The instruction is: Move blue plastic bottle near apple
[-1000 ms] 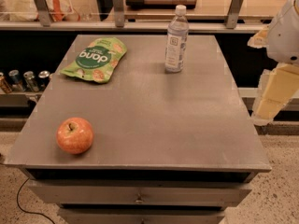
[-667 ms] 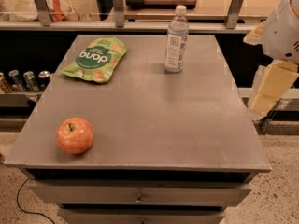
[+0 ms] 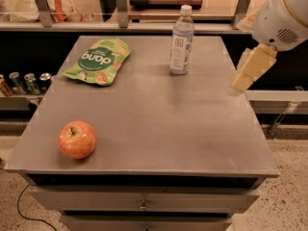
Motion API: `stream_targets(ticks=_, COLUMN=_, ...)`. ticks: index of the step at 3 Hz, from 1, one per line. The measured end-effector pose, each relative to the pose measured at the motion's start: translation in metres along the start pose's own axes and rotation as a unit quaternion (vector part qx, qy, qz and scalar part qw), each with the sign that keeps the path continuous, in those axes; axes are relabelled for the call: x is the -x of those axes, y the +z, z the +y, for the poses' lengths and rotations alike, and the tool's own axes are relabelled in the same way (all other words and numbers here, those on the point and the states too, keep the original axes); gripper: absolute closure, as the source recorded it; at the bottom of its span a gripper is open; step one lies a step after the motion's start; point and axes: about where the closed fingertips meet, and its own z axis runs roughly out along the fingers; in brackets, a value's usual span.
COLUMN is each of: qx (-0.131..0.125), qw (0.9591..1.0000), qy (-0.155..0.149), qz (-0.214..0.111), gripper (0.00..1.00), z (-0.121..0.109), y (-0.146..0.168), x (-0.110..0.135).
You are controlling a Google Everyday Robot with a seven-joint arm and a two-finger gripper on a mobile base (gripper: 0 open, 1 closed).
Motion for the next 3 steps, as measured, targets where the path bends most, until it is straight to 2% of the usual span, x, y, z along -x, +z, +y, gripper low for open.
stream_targets(ticks=1, qx=-0.029, qw=0.9959, qy=0.062, qz=-0.059, gripper=0.00, z=-0.035, y=0.024, x=0.008)
stream_targets(ticks=2, qx=-0.028, qw=0.9959, qy=0.062, qz=-0.059, gripper=0.00, z=-0.035, y=0.024, x=0.008)
stream_targets(ticks=3, qx=-0.045, qw=0.9928, qy=0.083, qz=-0.074, gripper=0.00, z=-0.049, y=0.042, x=0.017)
